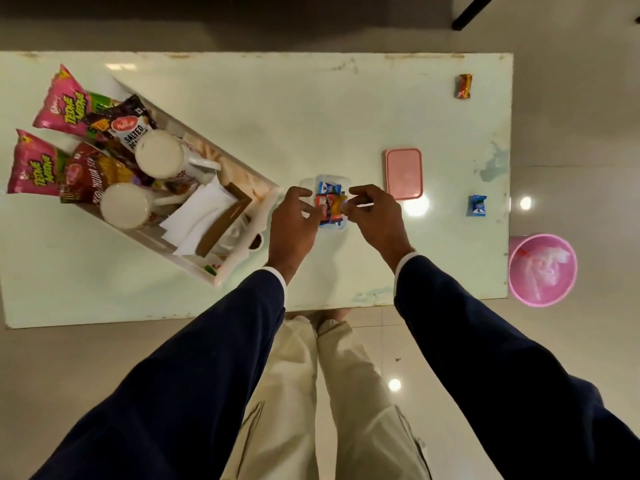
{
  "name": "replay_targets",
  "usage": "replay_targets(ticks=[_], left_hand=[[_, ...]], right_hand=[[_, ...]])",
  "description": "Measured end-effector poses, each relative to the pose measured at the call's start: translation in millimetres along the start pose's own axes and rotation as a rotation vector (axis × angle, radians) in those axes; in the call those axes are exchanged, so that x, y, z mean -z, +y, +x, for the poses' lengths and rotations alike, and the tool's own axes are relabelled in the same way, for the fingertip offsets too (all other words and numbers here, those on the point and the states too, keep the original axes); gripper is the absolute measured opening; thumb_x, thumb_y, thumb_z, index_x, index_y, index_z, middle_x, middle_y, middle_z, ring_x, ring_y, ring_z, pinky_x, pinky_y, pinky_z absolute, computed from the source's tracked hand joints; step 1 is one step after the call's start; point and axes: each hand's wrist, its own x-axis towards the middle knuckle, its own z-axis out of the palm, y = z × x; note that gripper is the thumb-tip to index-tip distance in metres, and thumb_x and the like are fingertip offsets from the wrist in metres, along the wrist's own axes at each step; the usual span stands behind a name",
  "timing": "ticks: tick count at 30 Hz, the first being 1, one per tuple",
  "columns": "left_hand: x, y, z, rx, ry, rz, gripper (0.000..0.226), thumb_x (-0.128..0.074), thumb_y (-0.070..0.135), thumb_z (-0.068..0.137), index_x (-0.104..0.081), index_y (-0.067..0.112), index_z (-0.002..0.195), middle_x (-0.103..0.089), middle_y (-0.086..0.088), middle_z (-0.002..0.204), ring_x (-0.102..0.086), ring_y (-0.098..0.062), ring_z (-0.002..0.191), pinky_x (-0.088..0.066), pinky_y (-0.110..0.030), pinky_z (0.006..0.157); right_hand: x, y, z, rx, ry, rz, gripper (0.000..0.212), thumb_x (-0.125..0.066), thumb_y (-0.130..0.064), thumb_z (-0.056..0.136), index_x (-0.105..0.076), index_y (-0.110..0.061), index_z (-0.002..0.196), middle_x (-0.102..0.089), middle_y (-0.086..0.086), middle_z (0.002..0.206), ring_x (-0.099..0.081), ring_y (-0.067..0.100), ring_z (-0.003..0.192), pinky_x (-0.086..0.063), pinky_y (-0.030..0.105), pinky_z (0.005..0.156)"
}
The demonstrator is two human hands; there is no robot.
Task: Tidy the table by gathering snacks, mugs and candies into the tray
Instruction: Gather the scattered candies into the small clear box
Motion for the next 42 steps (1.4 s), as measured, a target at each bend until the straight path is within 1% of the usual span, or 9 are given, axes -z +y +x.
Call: replay_targets(ticks=[3,9,11,20,24,29,33,36,42], left_hand=[[10,-4,0,-0.02,-0.029,0.061,0.021,-0.065,0.026,0.099,-0.061,0.019,0.118,-0.067,0.005,0.105,-0.064,-0.006,0.087,-0.043,-0.004,0.062],[16,-8,2,-0.104,-0.121,0.1,0.013,-0.058,0.012,0.097,-0.064,0.02,0.106,-0.065,0.007,0.102,-0.063,-0.005,0.085,-0.045,-0.007,0.067],[9,-6,3,-0.114,-0.172,0.051,0.014,-0.058,0.011,0.097,-0.064,0.022,0.102,-0.066,0.007,0.1,-0.066,-0.012,0.085,-0.053,-0.021,0.072],[-47,10,-11,-0.175,-0.335,-0.049,0.031,-0.05,0.008,0.097,-0.069,0.033,0.094,-0.072,0.004,0.089,-0.068,-0.002,0.076,-0.053,-0.013,0.066],[-85,30,-7,-0.171,-0.345,0.002,0.03,-0.05,0.009,0.096,-0.068,0.033,0.094,-0.072,0.003,0.089,-0.066,-0.005,0.066,-0.054,-0.018,0.064],[-143,79,14,-0.218,-0.316,0.09,0.028,-0.052,0.005,0.094,-0.069,0.028,0.095,-0.071,0.01,0.091,-0.065,-0.003,0.07,-0.049,-0.016,0.07],[-184,134,42,-0.382,-0.301,0.268,0.023,-0.056,0.002,0.094,-0.068,0.015,0.109,-0.065,-0.002,0.11,-0.064,-0.018,0.095,-0.05,-0.031,0.089],[-212,173,82,-0.445,-0.302,0.449,0.035,-0.061,0.006,0.091,-0.06,0.011,0.125,-0.056,-0.012,0.122,-0.062,-0.029,0.107,-0.049,-0.043,0.096],[-263,228,168,-0.463,-0.207,0.667,0.061,-0.069,0.021,0.092,-0.041,0.025,0.146,-0.043,-0.015,0.142,-0.057,-0.038,0.12,-0.05,-0.048,0.103]], right_hand=[[1,5,-9,-0.029,0.052,0.038,0.018,-0.064,-0.011,0.093,-0.069,-0.01,0.11,-0.071,0.0,0.096,-0.074,0.018,0.086,-0.063,0.032,0.076],[21,34,-25,-0.052,0.113,-0.011,0.014,-0.06,-0.006,0.094,-0.07,-0.014,0.098,-0.072,-0.002,0.087,-0.07,0.004,0.067,-0.055,0.015,0.064],[40,46,-25,-0.045,0.17,-0.079,0.016,-0.059,-0.005,0.092,-0.071,-0.013,0.099,-0.072,0.0,0.09,-0.07,0.011,0.074,-0.054,0.017,0.069],[156,111,25,-0.055,0.618,-0.29,0.043,-0.067,-0.005,0.085,-0.055,-0.005,0.126,-0.047,0.02,0.126,-0.056,0.037,0.107,-0.045,0.033,0.094],[180,131,53,-0.032,0.349,-0.245,0.052,-0.073,-0.015,0.086,-0.054,-0.017,0.135,-0.044,0.018,0.127,-0.056,0.027,0.098,-0.05,0.032,0.097],[193,150,78,0.074,0.154,-0.376,0.012,-0.064,-0.009,0.086,-0.064,-0.009,0.098,-0.058,0.013,0.101,-0.062,0.032,0.086,-0.044,0.029,0.072],[218,162,88,-0.035,0.066,0.022,0.023,-0.068,-0.008,0.089,-0.052,-0.023,0.08,-0.068,-0.003,0.077,-0.068,0.021,0.067,-0.06,0.034,0.061],[229,170,93,-0.012,-0.007,0.095,0.021,-0.062,-0.01,0.094,-0.051,-0.027,0.087,-0.066,0.002,0.091,-0.067,0.014,0.062,-0.057,0.024,0.06],[240,184,104,0.011,-0.191,0.172,0.02,-0.046,-0.01,0.099,-0.057,-0.024,0.105,-0.062,-0.002,0.094,-0.072,0.015,0.065,-0.061,0.04,0.077]])
